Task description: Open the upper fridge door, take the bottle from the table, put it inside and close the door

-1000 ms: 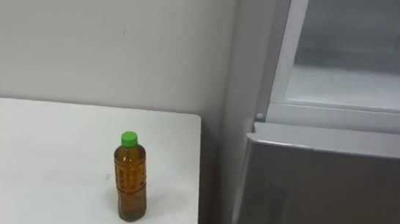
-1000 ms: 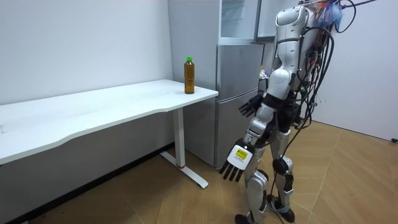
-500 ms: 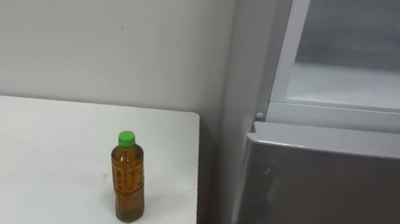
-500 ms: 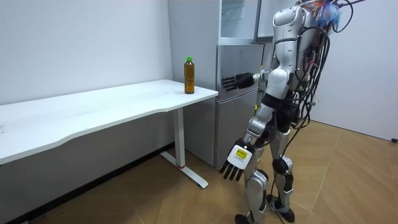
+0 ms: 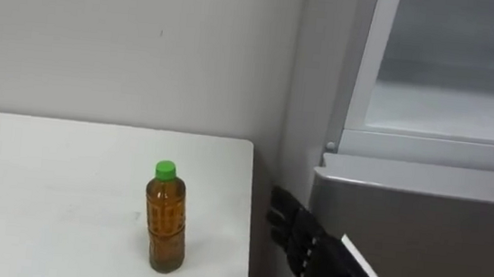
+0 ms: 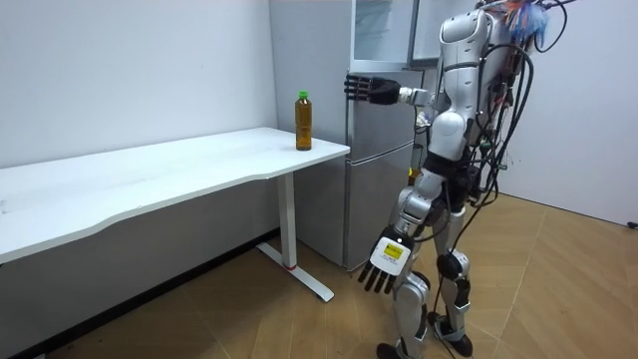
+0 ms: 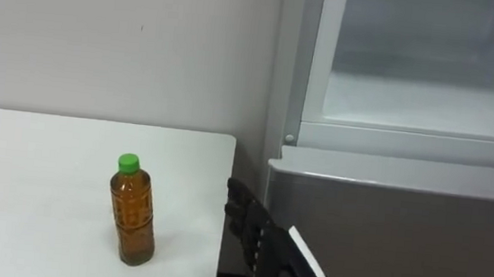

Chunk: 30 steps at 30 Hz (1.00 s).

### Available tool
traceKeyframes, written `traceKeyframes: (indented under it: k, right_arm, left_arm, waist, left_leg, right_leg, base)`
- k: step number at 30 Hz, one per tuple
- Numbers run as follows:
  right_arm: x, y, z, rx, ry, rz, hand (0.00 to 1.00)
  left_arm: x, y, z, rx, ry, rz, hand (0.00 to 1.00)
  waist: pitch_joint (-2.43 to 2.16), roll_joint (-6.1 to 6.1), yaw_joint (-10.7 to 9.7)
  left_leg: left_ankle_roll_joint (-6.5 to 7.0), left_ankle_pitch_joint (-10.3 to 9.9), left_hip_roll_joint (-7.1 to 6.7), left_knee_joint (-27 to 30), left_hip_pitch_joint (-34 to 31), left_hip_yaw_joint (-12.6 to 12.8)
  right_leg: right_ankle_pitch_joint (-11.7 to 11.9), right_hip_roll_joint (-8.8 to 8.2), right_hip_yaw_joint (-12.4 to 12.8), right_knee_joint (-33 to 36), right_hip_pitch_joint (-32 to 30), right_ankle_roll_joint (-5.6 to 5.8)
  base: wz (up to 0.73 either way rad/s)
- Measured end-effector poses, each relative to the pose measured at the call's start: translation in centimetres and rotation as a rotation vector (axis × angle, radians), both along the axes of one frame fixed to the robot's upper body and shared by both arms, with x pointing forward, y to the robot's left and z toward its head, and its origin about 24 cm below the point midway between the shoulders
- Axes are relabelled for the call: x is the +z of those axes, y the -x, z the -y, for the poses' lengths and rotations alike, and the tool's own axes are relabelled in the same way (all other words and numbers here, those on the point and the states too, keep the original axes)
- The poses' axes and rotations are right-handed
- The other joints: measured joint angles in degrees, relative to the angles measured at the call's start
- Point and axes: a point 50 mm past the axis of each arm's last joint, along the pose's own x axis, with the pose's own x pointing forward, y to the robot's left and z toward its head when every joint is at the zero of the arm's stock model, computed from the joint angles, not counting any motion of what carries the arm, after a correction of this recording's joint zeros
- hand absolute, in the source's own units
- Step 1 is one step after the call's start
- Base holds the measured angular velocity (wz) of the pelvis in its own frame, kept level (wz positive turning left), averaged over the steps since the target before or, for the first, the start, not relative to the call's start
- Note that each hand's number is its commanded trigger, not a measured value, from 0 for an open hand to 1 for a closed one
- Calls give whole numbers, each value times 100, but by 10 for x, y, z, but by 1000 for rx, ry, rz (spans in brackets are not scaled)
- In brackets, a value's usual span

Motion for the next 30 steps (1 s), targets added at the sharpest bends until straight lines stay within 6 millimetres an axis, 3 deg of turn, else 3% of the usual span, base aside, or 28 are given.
traceKeyframes:
  k: [7, 13, 15, 23, 30]
  right_arm:
    - [17, -7, -2, 10, -10, 63, 0]
    - [30, -15, -2, 16, -13, 107, 0]
    - [32, -17, -2, 21, -24, 108, 0]
    - [29, -25, -2, 12, -137, 53, 0]
    - [7, -35, 2, -78, -121, -56, 0]
  left_arm:
    - [0, 0, 1, -5, 16, 4, 0]
    - [1, 1, -3, 1, 5, 3, 0]
    - [1, 0, -6, -9, 0, -4, 0]
    - [1, -2, -6, -16, -10, -15, 0]
    - [2, -8, -6, -36, -17, -12, 0]
  waist:
    - [-31, -56, 139]
    - [-34, -128, 246]
    - [-14, -140, 246]
    - [19, -135, 278]
    - [9, -122, 394]
  left_leg:
    - [0, 1, -1, -3, -6, -4]
    - [0, 0, -1, 16, -52, -39]
    - [-1, 1, -2, 47, -60, -86]
    - [-1, 0, -13, 104, -131, -227]
    - [3, 10, -20, 113, -153, -270]
  right_leg:
    - [0, 0, -8, 7, -14, 0]
    - [2, -1, -64, 4, 0, 1]
    - [2, -1, -120, -5, 29, 1]
    - [2, -2, -290, -7, 65, 2]
    - [2, -5, -335, -5, 49, 2]
  base:
    - [0]
    - [3]
    - [16]
    - [10]
    - [2]
